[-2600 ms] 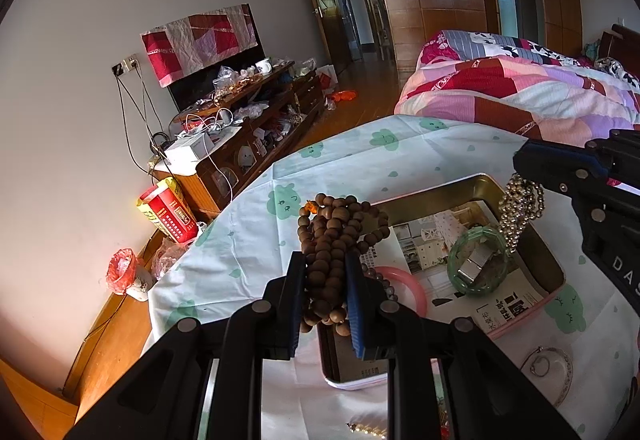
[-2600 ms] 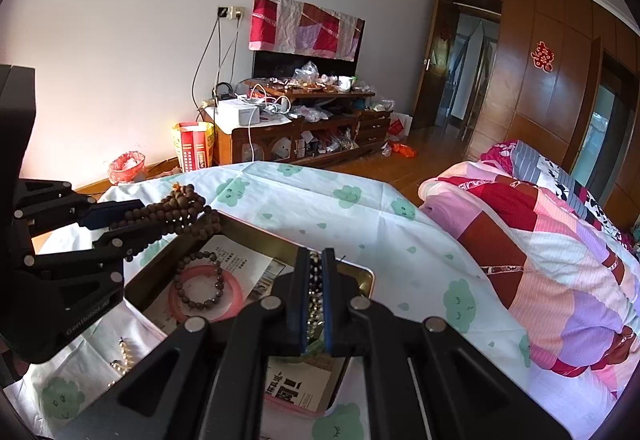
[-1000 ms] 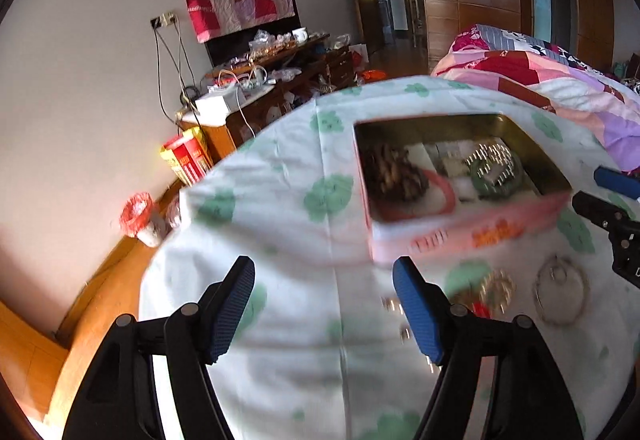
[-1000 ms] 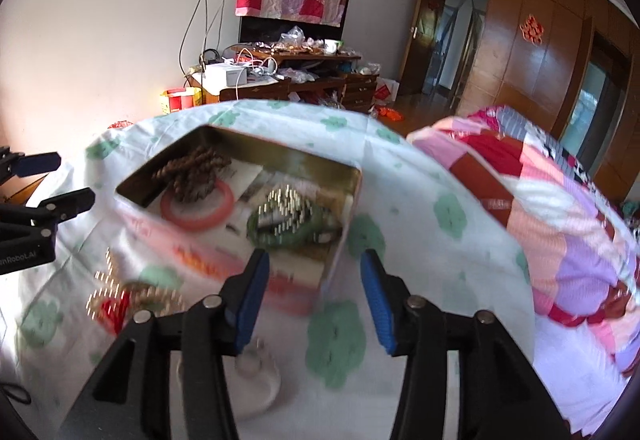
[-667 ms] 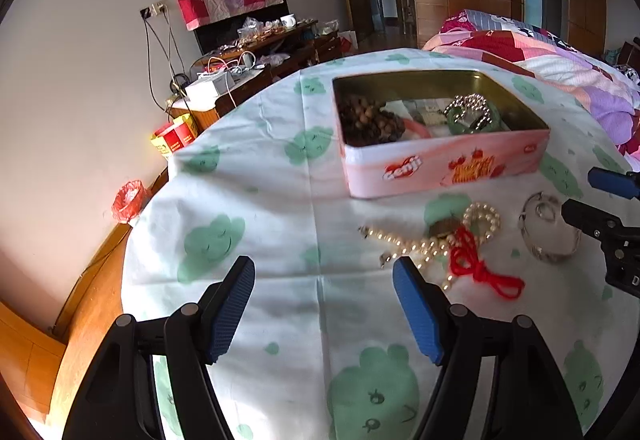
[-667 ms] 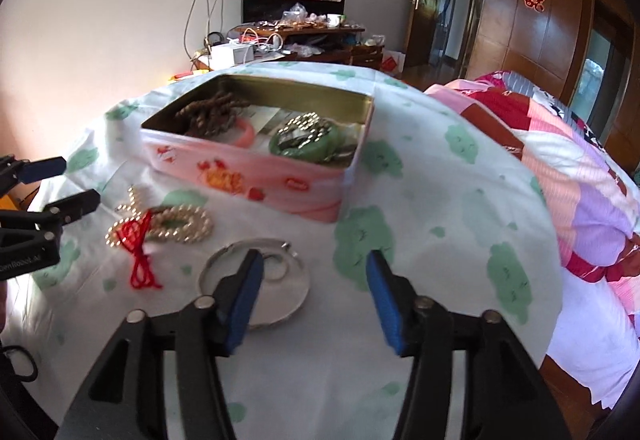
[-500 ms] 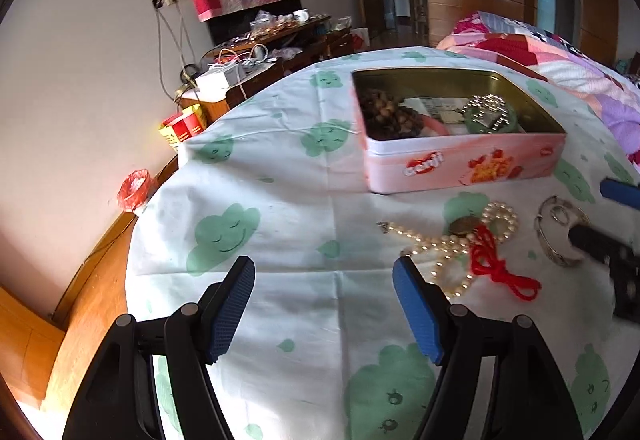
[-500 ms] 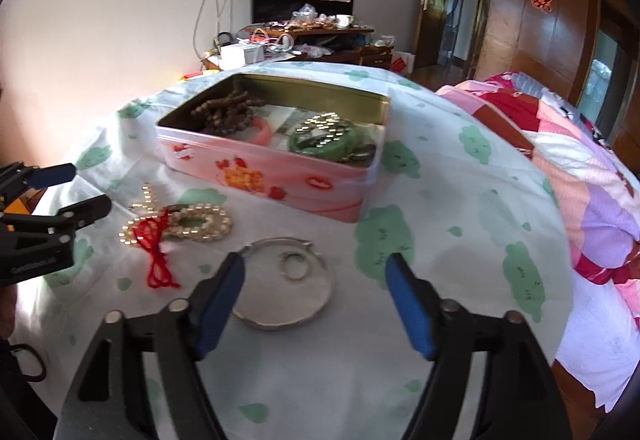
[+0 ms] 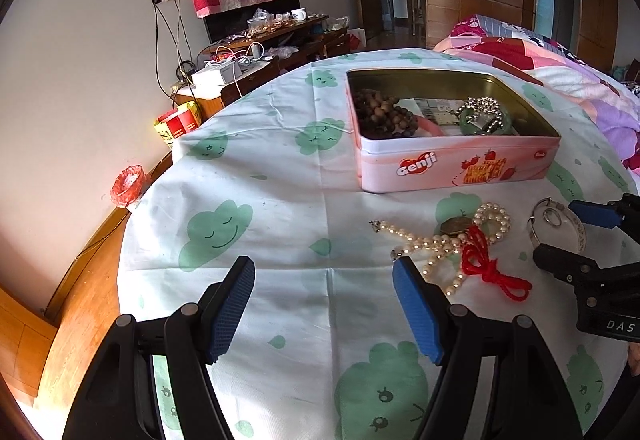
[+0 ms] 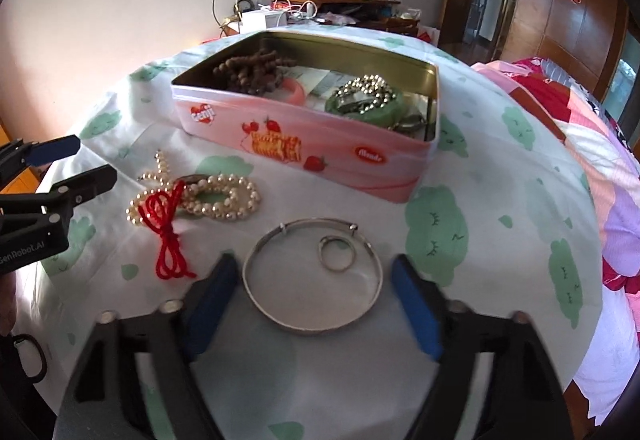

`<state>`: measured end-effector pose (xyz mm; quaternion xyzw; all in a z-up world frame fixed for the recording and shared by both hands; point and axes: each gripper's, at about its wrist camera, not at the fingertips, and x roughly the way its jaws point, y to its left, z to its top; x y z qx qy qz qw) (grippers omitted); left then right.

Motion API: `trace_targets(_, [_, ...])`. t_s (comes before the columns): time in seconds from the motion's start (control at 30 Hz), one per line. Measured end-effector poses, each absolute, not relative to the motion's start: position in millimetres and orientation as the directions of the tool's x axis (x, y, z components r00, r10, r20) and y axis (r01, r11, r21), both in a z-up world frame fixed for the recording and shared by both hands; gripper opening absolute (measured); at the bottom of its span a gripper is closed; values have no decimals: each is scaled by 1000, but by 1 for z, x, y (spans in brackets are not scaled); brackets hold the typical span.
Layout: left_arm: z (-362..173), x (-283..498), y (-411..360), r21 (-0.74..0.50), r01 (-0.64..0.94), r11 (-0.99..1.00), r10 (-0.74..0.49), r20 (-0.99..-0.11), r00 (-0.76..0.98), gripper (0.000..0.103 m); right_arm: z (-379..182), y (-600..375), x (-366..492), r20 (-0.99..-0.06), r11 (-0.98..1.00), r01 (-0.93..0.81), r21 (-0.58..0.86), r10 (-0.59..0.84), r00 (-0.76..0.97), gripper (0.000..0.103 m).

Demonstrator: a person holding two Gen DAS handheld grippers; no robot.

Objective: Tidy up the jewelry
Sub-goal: 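Grasp the red-tasseled bead strand with the left tool and lift it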

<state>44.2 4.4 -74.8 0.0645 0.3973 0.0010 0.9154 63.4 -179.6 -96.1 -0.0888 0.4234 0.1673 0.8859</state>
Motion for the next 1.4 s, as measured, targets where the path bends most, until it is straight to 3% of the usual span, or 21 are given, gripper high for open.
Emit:
trace_targets(0.87, [-70,44,-58,107,205,973,-64,-728,683,71,-86,-205,31,-697,949,-276,-152,95,710,73])
trace_targets(1.03, [-81,47,-63,101,237,966,-80,-758,647,46,-86,-214,30,-695,956,-261,-131,100,712,72])
trace_targets(1.1, [-82,48,-62,84,250,965,-98,-766,635,19,-86,-215,30,-692,957,-260,-126,103,714,72])
trace_targets(1.17, [-80,47,-61,72,257,964,-113,-763,637,4,-86,-214,30,-690,957,-261,-126,105,717,72])
trace_targets(1.4, [-68,35,-53,43,281,959,-159,-738,656,0,-85,-213,29,-685,958,-258,-125,105,721,72])
